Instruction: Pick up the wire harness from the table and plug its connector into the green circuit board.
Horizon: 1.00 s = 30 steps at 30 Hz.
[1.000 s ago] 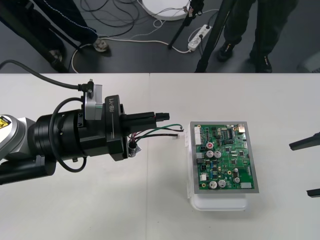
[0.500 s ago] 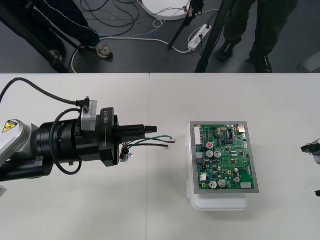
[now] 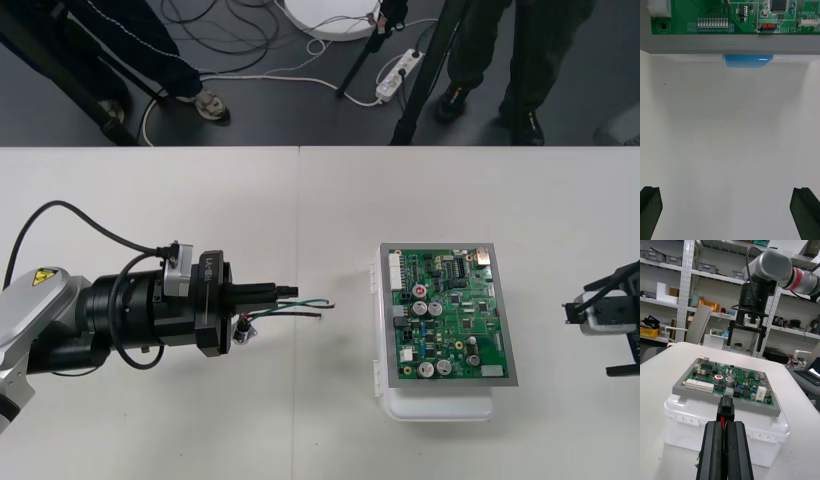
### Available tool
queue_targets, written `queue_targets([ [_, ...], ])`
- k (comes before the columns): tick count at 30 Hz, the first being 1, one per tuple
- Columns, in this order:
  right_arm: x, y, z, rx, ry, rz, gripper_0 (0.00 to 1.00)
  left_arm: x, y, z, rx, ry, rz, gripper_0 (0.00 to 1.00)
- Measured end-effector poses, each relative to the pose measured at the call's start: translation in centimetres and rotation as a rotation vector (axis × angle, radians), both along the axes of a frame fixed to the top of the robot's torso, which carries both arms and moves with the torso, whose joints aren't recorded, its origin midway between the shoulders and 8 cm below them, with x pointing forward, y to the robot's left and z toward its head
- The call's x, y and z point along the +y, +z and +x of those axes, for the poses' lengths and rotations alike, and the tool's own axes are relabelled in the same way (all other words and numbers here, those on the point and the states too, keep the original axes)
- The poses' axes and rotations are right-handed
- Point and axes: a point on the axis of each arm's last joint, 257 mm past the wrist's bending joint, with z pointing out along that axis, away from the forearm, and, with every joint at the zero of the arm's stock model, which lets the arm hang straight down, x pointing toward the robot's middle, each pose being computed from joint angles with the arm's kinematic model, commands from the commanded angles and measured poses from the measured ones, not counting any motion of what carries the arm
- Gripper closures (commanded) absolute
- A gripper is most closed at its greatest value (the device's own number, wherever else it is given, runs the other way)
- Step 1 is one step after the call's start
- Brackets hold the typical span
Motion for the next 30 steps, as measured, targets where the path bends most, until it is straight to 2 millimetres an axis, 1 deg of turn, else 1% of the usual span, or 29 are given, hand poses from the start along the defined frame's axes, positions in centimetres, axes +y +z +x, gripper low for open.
queue_targets([
  [2,0.4,-0.4,0.3,0.002,-0.006,-0.011,0.0,0.3,-0.9,0.0,0.004,-0.007,-0.002,1.0],
  [5,0.8,-0.9,0.6,0.017,-0.08,-0.008,0.0,0.5,-1.8,-0.2,0.002,-0.024,-0.006,1.0],
  [7,0.9,-1.1,0.9,0.022,-0.116,-0.013,0.0,0.6,-2.2,-0.3,0.001,-0.035,-0.007,1.0],
  [10,1.1,-1.4,1.2,0.017,-0.106,-0.035,0.0,0.7,-2.6,-0.2,0.011,-0.045,-0.01,1.0],
  [15,1.2,-1.7,1.8,0.011,-0.156,-0.049,0.0,0.5,-3.5,0.6,0.024,-0.044,-0.006,1.0],
  [18,1.2,-1.8,2.4,-0.005,-0.167,-0.075,0.0,0.1,-4.1,1.0,-0.007,-0.042,-0.001,1.0],
  [23,2.1,-1.9,3.3,-0.026,-0.124,-0.115,0.0,-0.9,-5.2,1.3,-0.076,-0.053,0.017,1.0],
  [30,2.7,-1.6,4.3,-0.058,-0.117,-0.115,0.0,-2.4,-6.4,1.8,-0.052,-0.075,0.035,1.0],
])
